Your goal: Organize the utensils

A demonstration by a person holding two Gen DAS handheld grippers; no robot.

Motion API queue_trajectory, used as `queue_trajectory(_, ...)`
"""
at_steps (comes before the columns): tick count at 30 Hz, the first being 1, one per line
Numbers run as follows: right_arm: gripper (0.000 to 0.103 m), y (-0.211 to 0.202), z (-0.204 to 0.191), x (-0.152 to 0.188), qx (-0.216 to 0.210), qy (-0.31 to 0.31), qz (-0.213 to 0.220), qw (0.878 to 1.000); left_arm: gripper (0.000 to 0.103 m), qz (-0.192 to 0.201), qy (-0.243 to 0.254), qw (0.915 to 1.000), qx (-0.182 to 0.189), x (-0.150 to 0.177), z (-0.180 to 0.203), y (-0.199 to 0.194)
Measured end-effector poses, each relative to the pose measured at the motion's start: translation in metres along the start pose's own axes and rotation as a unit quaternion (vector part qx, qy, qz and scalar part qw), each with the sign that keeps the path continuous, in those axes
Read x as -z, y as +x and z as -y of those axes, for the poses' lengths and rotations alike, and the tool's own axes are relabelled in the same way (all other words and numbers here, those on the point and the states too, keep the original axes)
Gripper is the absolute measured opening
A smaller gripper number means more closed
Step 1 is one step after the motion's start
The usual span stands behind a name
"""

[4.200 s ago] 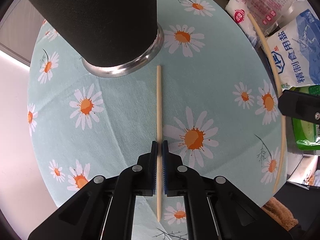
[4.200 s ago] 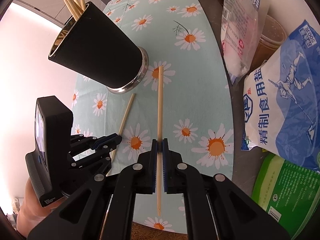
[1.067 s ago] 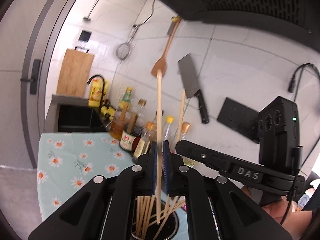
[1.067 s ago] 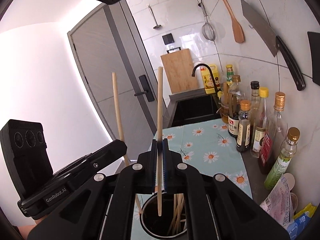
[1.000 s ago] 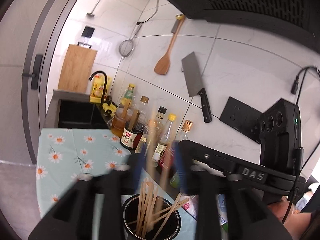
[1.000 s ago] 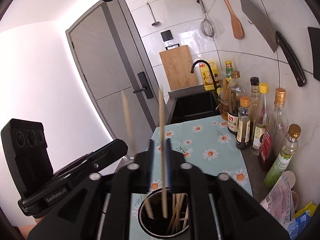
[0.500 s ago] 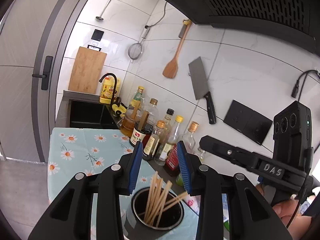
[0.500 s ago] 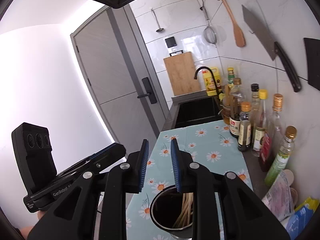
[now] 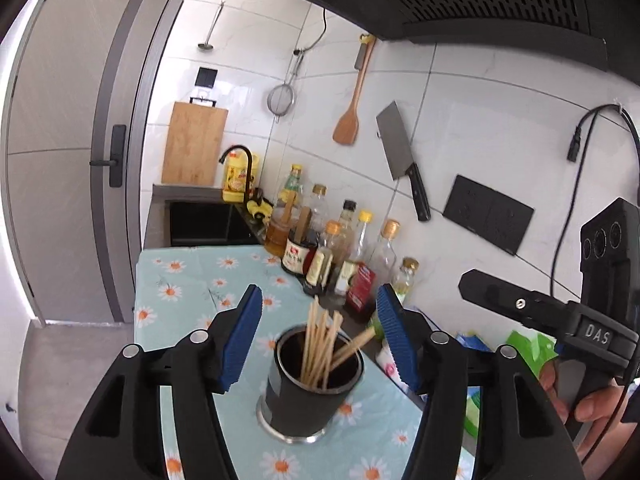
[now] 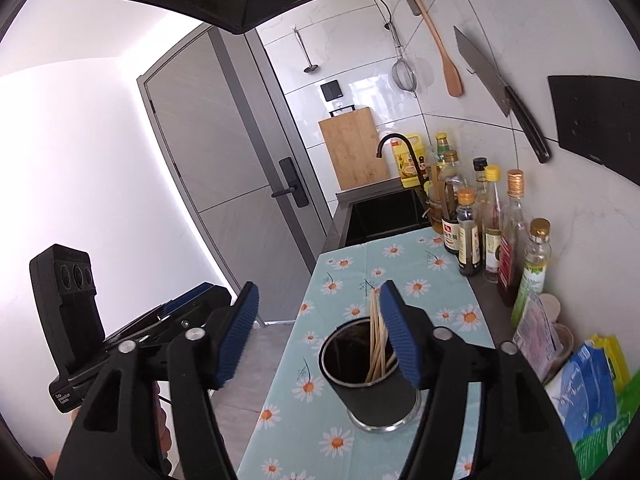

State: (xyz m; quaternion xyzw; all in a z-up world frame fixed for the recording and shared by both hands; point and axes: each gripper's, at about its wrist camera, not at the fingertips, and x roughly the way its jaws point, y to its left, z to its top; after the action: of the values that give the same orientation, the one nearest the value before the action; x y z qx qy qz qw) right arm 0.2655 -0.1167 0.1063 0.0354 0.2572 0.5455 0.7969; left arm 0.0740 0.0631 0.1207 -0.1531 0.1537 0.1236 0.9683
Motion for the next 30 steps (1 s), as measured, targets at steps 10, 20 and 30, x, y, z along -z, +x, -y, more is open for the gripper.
queue_trajectory(10,0.098,-0.038,0.001,0.014,-0.018,-0.021,-0.013,1.000,0.094,-0.019,0.011,0.9988,-0.044,0.021,0.028,-0.023)
queue_trajectory(20,0.098,-0.062,0.011,0.038,0.008,-0.088,-0.030,0.996,0.096,-0.067,-0.015,0.9938,-0.088,0.053,0.051,-0.025)
queue_trajectory(30,0.098,-0.068,0.040,0.080,0.002,-0.083,-0.064,0.995,0.096,-0.095,-0.031,0.9876,-0.121,0.087,0.070,-0.026)
